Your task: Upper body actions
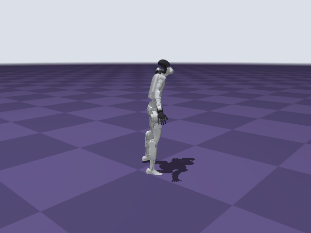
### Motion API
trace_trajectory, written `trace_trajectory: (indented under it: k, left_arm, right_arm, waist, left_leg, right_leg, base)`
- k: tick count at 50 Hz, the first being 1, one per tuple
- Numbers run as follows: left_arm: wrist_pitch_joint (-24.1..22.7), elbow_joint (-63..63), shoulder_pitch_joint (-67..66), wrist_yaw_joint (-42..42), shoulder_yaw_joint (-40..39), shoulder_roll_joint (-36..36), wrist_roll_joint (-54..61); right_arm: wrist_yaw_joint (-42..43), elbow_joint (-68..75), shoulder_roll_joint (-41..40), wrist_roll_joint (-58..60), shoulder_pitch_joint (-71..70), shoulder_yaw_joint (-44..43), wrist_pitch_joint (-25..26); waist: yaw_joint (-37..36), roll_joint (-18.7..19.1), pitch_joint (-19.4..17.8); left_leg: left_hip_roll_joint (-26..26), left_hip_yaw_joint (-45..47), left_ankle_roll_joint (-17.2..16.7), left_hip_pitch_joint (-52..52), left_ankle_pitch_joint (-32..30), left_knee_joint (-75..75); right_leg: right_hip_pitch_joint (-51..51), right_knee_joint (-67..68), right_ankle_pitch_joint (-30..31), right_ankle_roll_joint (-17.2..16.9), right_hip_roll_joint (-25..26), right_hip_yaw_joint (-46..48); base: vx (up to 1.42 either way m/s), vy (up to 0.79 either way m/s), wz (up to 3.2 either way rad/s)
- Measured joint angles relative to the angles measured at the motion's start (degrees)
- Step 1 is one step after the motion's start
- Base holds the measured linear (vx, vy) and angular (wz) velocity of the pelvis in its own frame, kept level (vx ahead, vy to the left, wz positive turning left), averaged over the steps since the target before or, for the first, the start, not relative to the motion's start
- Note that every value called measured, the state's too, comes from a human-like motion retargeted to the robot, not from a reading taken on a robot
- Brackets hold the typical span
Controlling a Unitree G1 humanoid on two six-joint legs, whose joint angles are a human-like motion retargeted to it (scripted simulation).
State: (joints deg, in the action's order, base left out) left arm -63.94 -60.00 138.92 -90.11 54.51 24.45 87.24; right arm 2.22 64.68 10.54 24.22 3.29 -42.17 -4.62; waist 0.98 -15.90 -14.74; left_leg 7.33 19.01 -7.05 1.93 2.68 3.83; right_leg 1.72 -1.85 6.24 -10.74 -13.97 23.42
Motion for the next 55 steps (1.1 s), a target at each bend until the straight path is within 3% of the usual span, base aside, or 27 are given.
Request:
trace_trajectory:
  k: [8,18,23,30,33,35,38,43,48,55]
  left_arm:
    - [-4.67,0.0,1.84,-2.39,-3.7,-3.96,8.38]
    - [-4.9,0.0,-2.03,-2.39,-6.07,-5.28,16.83]
    - [-3.02,0.0,-0.1,-2.39,-6.73,-5.75,16.44]
    - [-3.12,0.0,9.82,-2.39,-9.72,-8.59,14.67]
    - [-4.09,0.0,12.29,-2.39,-11.29,-10.4,14.16]
    - [-4.06,0.0,14.5,-2.39,-11.67,-15.64,12.62]
    - [-3.24,0.0,15.42,-2.39,-12.48,-19.1,10.91]
    - [-1.81,0.0,16.1,-2.39,-11.61,-24.13,9.5]
    - [-0.96,0.0,16.76,-2.39,-10.92,-26.37,6.83]
    - [-1.27,0.0,20.44,-2.39,-11.3,-29.26,3.06]
  right_arm:
    - [-1.32,-0.71,4.18,1.91,0.3,-2.15,0.29]
    - [-0.09,2.31,6.02,5.0,2.5,-6.04,2.43]
    - [1.26,4.42,5.77,4.36,6.17,-6.7,2.62]
    - [5.5,14.05,6.77,-0.38,14.8,-5.88,3.21]
    - [6.86,17.93,6.27,-5.66,17.44,-6.63,2.87]
    - [6.82,21.21,2.78,-11.94,18.49,-6.02,0.62]
    - [7.56,21.71,2.34,-16.16,18.5,-4.2,-2.45]
    - [10.22,21.5,3.94,-21.78,16.43,-0.56,-6.34]
    - [10.89,21.64,4.94,-29.74,13.71,1.63,-9.21]
    - [14.1,21.94,6.4,-41.15,10.98,6.5,-13.7]
  waist:
    - [8.29,1.21,4.3]
    - [15.71,3.3,2.98]
    - [18.24,3.18,-1.53]
    - [19.67,1.6,-13.52]
    - [20.11,0.25,-15.05]
    - [18.41,-1.26,-15.06]
    - [19.59,-0.48,-15.06]
    - [26.0,-1.0,-15.06]
    - [32.28,-3.91,-15.06]
    - [35.06,-8.02,-15.06]
  left_leg:
    - [1.99,8.8,-1.22,-7.18,2.51,-1.35]
    - [4.48,19.46,-2.84,-11.68,3.29,-3.07]
    - [5.72,23.93,-3.53,-11.24,2.43,-3.39]
    - [6.9,28.21,-4.17,-7.66,0.19,-3.38]
    - [6.97,27.66,-4.54,-4.6,-1.47,-3.17]
    - [6.94,27.02,-4.0,1.92,-2.94,-3.36]
    - [7.83,27.46,-4.04,8.85,-4.54,-3.83]
    - [9.1,30.07,-4.15,20.35,-5.92,-4.04]
    - [9.06,32.16,-4.53,28.7,-6.88,-3.51]
    - [8.95,35.4,-5.62,36.85,-6.7,-3.08]
  right_leg:
    - [-1.13,0.46,1.06,-0.18,1.73,-6.43]
    - [-7.22,2.06,3.69,0.27,5.51,-17.56]
    - [-11.15,2.52,5.42,0.88,7.75,-22.36]
    - [-17.41,2.19,8.25,1.75,10.46,-26.03]
    - [-20.62,1.68,9.73,1.94,10.98,-27.0]
    - [-26.99,0.82,11.47,1.98,11.35,-27.58]
    - [-34.88,-0.05,13.61,2.04,13.22,-28.78]
    - [-47.5,-1.0,16.49,1.65,15.0,-30.16]
    - [-56.84,-1.16,18.38,1.87,15.14,-32.23]
    - [-67.59,-1.26,20.44,1.73,16.42,-35.01]
  base:
    - [0.27,-0.07,-0.92]
    - [0.09,0.01,-0.88]
    - [0.04,0.12,-0.78]
    - [-0.11,0.11,-0.58]
    - [0.0,-0.02,-0.36]
    - [-0.12,0.05,-0.39]
    - [-0.01,0.21,-0.63]
    - [0.14,0.36,-0.47]
    - [0.14,0.13,-0.04]
    - [0.17,-0.02,-0.17]
